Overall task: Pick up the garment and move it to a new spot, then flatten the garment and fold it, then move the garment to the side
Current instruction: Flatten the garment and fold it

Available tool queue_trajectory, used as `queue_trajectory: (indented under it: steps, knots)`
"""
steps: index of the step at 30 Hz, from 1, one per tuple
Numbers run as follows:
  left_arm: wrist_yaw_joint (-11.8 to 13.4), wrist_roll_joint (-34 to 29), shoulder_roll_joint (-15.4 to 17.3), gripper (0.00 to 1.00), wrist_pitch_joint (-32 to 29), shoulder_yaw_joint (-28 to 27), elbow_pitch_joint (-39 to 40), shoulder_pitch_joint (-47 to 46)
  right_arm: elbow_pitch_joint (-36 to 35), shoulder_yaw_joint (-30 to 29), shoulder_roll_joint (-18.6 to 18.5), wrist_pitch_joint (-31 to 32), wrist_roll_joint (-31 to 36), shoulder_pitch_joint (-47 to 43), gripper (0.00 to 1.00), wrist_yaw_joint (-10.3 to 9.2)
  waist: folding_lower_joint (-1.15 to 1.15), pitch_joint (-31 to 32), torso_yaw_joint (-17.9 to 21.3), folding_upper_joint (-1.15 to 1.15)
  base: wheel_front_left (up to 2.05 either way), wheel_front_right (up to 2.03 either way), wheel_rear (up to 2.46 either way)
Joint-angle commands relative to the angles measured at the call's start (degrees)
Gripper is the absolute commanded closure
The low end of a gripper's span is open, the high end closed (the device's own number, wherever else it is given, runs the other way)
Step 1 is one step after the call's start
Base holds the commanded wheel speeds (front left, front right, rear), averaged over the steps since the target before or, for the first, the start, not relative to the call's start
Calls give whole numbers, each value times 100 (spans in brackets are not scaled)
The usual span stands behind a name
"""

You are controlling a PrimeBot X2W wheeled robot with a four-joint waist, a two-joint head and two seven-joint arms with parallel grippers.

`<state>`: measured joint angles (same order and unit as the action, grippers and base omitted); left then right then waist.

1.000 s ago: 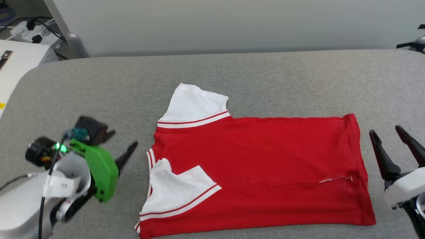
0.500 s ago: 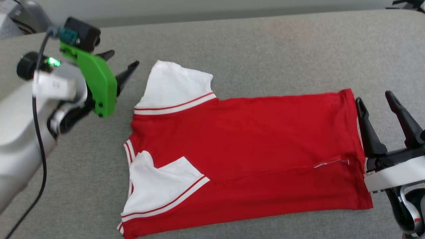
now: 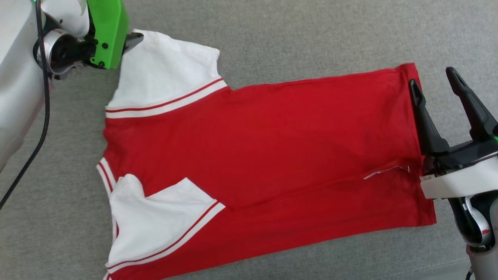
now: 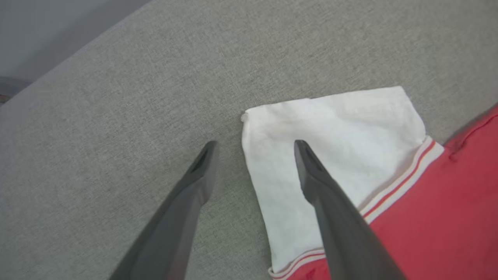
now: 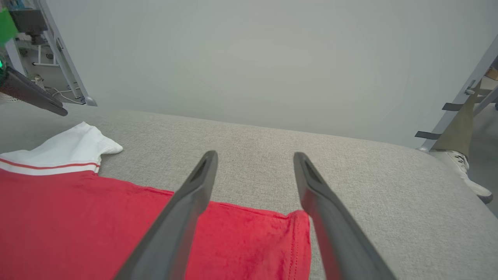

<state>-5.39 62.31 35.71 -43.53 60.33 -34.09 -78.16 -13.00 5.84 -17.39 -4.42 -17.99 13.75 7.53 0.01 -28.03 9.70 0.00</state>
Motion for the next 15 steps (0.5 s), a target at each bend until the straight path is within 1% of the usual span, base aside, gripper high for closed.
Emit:
queue_trajectory:
  steps: [1,6,11,12,15]
  knots:
    - [-35,-105,-32,0,-38,56,-127,-120,17,18,-25,-65,-32,135,0,-4,-1,-466,324,0,0,0,0]
    - [-100,-179,-118,0,-138,254,-485,-57,144,59,-21,-160,-54,265,0,-4,-1,-611,385,0,0,0,0]
    - [-179,-187,-116,0,-244,517,-507,114,262,9,-60,-203,-67,299,0,-4,-1,-576,319,0,0,0,0]
    - [-189,-170,-109,100,-236,564,-476,154,281,-17,-69,-205,-70,312,0,-4,-1,-546,296,0,0,0,0]
    - [-202,-185,-94,100,-48,650,-393,213,324,-92,-103,-199,-88,350,0,-4,-1,-431,218,0,0,0,0]
